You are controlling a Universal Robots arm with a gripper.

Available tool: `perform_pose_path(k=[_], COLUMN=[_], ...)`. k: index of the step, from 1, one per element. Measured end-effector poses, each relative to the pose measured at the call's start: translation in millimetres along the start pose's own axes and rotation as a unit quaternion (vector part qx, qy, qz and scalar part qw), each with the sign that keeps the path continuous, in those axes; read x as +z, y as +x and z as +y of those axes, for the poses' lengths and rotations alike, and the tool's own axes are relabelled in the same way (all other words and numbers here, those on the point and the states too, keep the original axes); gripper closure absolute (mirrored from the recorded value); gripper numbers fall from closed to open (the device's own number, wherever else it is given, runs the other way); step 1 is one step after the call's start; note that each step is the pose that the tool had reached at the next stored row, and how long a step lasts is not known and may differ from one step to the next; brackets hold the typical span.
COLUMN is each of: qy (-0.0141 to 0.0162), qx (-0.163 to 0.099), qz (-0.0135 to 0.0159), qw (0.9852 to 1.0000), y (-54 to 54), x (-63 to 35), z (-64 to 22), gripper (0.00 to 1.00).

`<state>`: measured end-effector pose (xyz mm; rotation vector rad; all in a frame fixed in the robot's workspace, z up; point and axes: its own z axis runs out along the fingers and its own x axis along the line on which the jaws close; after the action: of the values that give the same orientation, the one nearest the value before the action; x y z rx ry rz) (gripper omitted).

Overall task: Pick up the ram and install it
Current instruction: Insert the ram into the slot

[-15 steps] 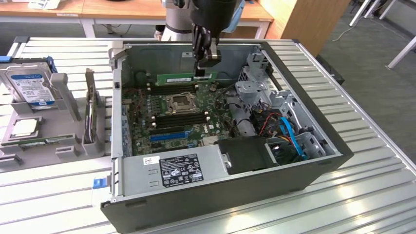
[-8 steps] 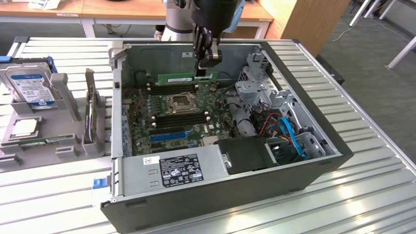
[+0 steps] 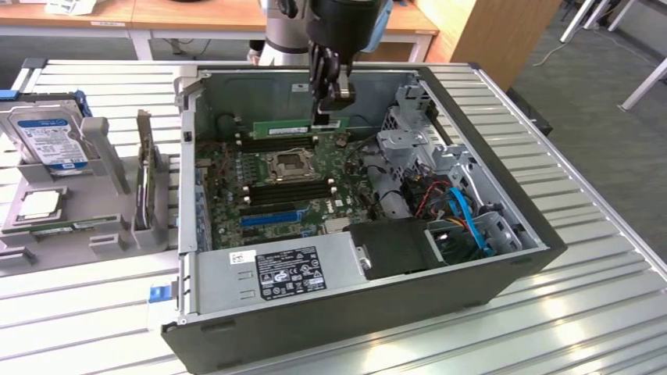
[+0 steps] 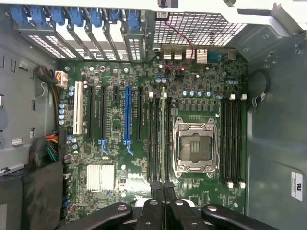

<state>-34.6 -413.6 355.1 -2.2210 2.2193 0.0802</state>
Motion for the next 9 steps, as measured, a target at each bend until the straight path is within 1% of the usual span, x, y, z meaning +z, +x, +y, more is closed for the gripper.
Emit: perform_pose_path(k=[9], qy=[0.0000], qx=[0.000], qz=[0.0000], qw=[1.0000], y=[0.3], x=[6.9], z=[-0.3], gripper=[0.88])
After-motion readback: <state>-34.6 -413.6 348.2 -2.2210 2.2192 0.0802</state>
